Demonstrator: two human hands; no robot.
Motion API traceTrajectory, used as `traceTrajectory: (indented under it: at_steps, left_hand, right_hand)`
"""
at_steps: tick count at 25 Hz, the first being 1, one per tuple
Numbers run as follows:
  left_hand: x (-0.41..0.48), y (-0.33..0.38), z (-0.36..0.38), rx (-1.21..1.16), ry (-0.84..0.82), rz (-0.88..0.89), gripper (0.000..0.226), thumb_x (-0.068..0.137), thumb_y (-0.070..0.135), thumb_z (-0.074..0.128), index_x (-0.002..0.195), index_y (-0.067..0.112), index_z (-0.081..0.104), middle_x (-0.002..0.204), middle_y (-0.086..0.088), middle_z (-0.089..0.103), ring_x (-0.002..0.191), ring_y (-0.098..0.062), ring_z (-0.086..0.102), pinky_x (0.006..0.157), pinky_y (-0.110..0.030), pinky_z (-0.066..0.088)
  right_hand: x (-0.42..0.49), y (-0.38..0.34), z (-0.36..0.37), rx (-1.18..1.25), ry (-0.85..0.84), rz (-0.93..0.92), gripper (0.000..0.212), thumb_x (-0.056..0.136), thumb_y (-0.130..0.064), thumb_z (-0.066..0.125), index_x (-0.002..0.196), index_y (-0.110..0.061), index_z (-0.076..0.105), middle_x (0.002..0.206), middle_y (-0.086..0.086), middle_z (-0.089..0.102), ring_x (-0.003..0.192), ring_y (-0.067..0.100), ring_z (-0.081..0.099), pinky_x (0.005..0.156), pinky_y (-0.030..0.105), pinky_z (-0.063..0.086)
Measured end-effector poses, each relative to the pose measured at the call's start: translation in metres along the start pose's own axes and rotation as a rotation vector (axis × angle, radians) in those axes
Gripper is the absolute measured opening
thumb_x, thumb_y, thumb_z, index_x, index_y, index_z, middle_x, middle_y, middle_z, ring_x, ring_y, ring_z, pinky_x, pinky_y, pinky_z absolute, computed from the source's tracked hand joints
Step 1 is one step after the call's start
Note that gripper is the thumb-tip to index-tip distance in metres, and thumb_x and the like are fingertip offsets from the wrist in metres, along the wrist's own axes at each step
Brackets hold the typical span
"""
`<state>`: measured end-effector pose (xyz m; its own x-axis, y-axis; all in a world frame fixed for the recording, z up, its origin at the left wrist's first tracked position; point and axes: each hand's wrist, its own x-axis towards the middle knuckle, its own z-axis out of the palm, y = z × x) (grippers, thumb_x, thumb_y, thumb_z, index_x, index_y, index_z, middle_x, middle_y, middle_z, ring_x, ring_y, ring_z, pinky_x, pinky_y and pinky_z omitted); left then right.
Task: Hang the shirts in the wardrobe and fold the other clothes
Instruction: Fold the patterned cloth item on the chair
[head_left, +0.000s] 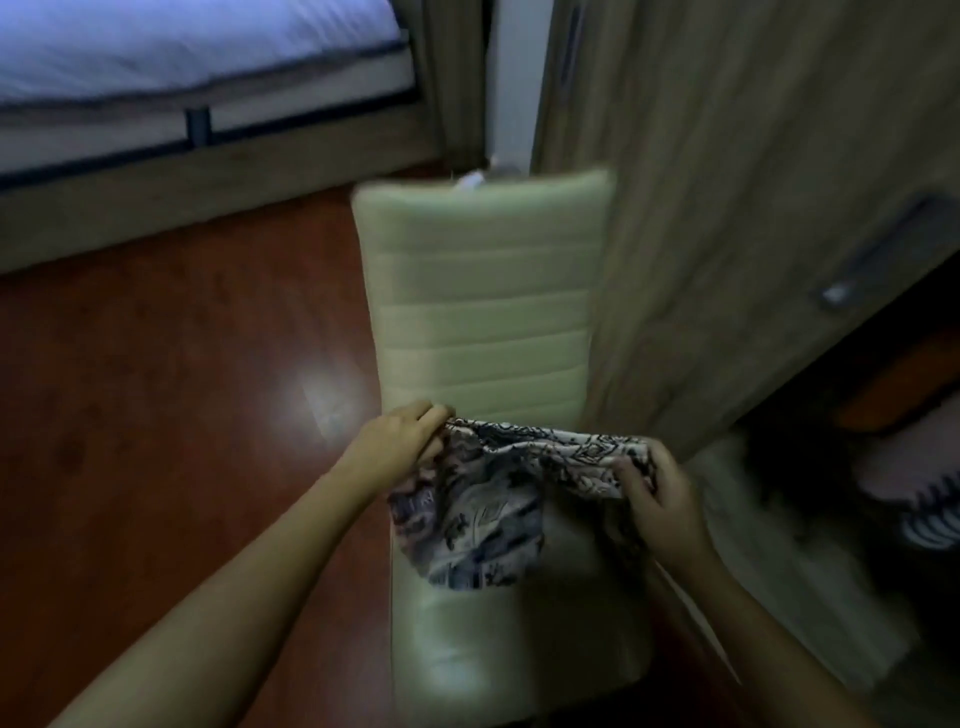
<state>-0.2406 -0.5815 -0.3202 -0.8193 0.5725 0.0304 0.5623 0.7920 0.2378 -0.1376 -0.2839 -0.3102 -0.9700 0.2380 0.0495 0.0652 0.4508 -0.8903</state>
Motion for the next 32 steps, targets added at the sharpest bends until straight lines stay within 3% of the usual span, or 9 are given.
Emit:
traceTrajectory:
  at_steps: [3, 8, 11, 13, 17, 21, 25, 29, 32]
  left_hand:
    - [0.022, 0.028, -0.126, -0.086, -0.002, -0.003, 0.041, 0.091, 0.050, 0.038, 0.123, 0.025, 0.046, 0.102, -0.003, 0.064, 0.090, -0.028, 0.064, 0.067, -0.032, 0.046]
    - [0.002, 0.061, -0.310, -0.589, 0.017, 0.017, 0.036, 0.068, 0.038, 0.078, 0.098, 0.023, 0.067, 0.094, 0.011, 0.070, 0.085, 0.001, 0.064, 0.075, -0.012, 0.047]
    - [-0.017, 0.072, -0.328, -1.010, 0.110, 0.014, 0.031, 0.071, 0.018, 0.079, 0.092, 0.001, 0.064, 0.078, -0.005, 0.071, 0.068, -0.013, 0.066, 0.062, -0.020, 0.052]
    - [-0.018, 0.080, -0.322, -1.155, 0.255, -0.013, 0.040, 0.066, 0.026, 0.080, 0.091, 0.001, 0.063, 0.076, -0.008, 0.070, 0.065, -0.016, 0.065, 0.058, -0.023, 0.052]
    - [0.007, 0.090, -0.330, -1.398, 0.450, -0.199, 0.015, 0.082, 0.008, 0.065, 0.094, 0.000, 0.065, 0.081, -0.016, 0.071, 0.069, -0.024, 0.069, 0.060, -0.030, 0.055]
    - [0.019, 0.090, -0.341, -1.438, 0.405, -0.286, 0.006, 0.085, 0.006, 0.062, 0.089, 0.002, 0.065, 0.078, -0.017, 0.070, 0.062, -0.021, 0.069, 0.056, -0.030, 0.056]
    - [0.030, 0.125, -0.342, -1.402, 0.619, -0.375, 0.010, 0.087, 0.006, 0.062, 0.078, 0.003, 0.066, 0.062, -0.007, 0.070, 0.053, -0.017, 0.065, 0.058, -0.027, 0.055]
    - [0.046, 0.178, -0.343, -1.243, 0.602, -0.172, 0.020, 0.087, 0.029, 0.058, 0.094, 0.013, 0.068, 0.089, -0.007, 0.073, 0.081, -0.021, 0.068, 0.081, -0.036, 0.054]
    - [0.051, 0.191, -0.339, -1.081, 0.527, -0.070, 0.034, 0.077, 0.046, 0.056, 0.109, 0.036, 0.062, 0.106, 0.009, 0.070, 0.104, -0.008, 0.063, 0.100, -0.041, 0.046]
  right_hand:
    - [0.026, -0.093, -0.059, -0.073, 0.165, -0.146, 0.004, 0.090, -0.019, 0.058, 0.091, -0.023, 0.056, 0.079, -0.025, 0.063, 0.066, -0.011, 0.055, 0.061, 0.010, 0.040]
    - [0.043, -0.227, -0.143, 0.071, 0.287, -0.309, 0.017, 0.093, -0.034, 0.052, 0.097, -0.018, 0.058, 0.079, -0.023, 0.065, 0.071, -0.014, 0.056, 0.065, 0.005, 0.041]
    - [0.039, -0.257, -0.154, 0.196, 0.254, -0.315, 0.019, 0.094, -0.029, 0.043, 0.088, -0.018, 0.058, 0.075, -0.026, 0.066, 0.071, -0.013, 0.059, 0.062, 0.003, 0.042]
    - [0.037, -0.265, -0.152, 0.279, 0.230, -0.271, 0.025, 0.095, -0.032, 0.041, 0.084, -0.021, 0.060, 0.071, -0.025, 0.068, 0.068, -0.009, 0.063, 0.060, 0.006, 0.045]
    - [0.048, -0.277, -0.155, 0.500, 0.126, -0.100, 0.031, 0.095, -0.037, 0.045, 0.092, -0.015, 0.067, 0.079, -0.004, 0.075, 0.077, 0.010, 0.071, 0.063, 0.021, 0.054]
    - [0.057, -0.286, -0.162, 0.656, 0.022, 0.032, 0.034, 0.093, -0.035, 0.050, 0.105, -0.007, 0.065, 0.091, 0.008, 0.075, 0.086, 0.020, 0.071, 0.071, 0.030, 0.057]
    - [0.060, -0.308, -0.147, 0.725, 0.007, 0.100, 0.029, 0.095, -0.028, 0.050, 0.102, -0.004, 0.064, 0.088, 0.013, 0.074, 0.083, 0.024, 0.071, 0.076, 0.037, 0.057]
    - [0.058, -0.341, -0.115, 0.566, -0.047, -0.079, 0.032, 0.097, -0.025, 0.047, 0.111, -0.001, 0.062, 0.097, 0.012, 0.072, 0.088, 0.020, 0.070, 0.080, 0.030, 0.056]
    - [0.053, -0.353, -0.102, 0.595, -0.173, -0.135, 0.052, 0.099, -0.044, 0.024, 0.116, -0.009, 0.058, 0.104, 0.001, 0.068, 0.088, 0.003, 0.067, 0.076, 0.016, 0.053]
